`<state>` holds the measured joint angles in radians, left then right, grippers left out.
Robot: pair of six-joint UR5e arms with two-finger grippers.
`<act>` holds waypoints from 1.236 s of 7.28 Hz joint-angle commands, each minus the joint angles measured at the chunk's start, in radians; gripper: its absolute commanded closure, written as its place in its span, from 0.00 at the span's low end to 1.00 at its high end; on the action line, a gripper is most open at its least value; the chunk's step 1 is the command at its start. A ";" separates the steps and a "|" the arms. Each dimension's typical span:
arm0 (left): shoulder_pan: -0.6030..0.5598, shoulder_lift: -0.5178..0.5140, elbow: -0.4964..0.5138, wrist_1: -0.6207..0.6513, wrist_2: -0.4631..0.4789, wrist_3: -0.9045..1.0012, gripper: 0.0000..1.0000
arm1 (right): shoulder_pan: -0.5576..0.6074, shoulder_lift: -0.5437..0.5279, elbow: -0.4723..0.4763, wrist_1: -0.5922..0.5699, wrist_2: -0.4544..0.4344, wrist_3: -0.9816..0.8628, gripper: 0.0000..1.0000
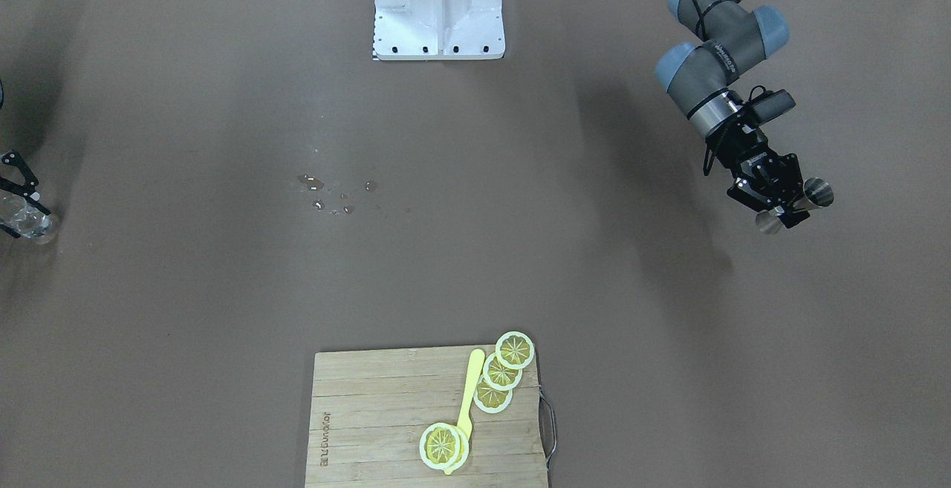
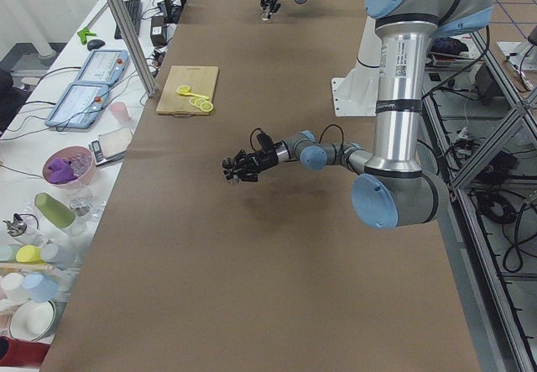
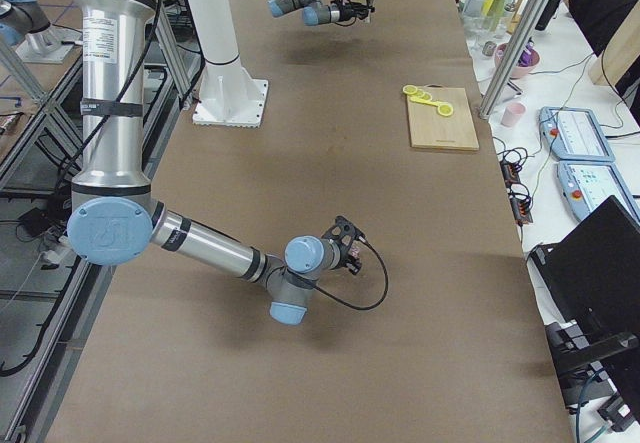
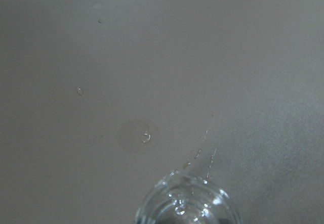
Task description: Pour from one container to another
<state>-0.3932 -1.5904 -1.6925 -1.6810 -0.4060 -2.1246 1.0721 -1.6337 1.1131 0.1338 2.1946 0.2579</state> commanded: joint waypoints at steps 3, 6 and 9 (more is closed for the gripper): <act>0.010 0.001 0.043 0.000 -0.004 -0.077 1.00 | -0.011 0.000 -0.006 0.000 -0.001 -0.002 1.00; 0.010 0.027 0.066 0.000 -0.004 -0.106 1.00 | -0.011 0.000 -0.006 0.000 -0.001 0.000 0.89; 0.025 0.059 0.091 0.000 -0.005 -0.153 0.99 | -0.012 0.000 -0.007 0.000 -0.001 0.001 0.01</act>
<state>-0.3781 -1.5450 -1.6168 -1.6812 -0.4106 -2.2546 1.0609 -1.6337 1.1065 0.1335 2.1936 0.2590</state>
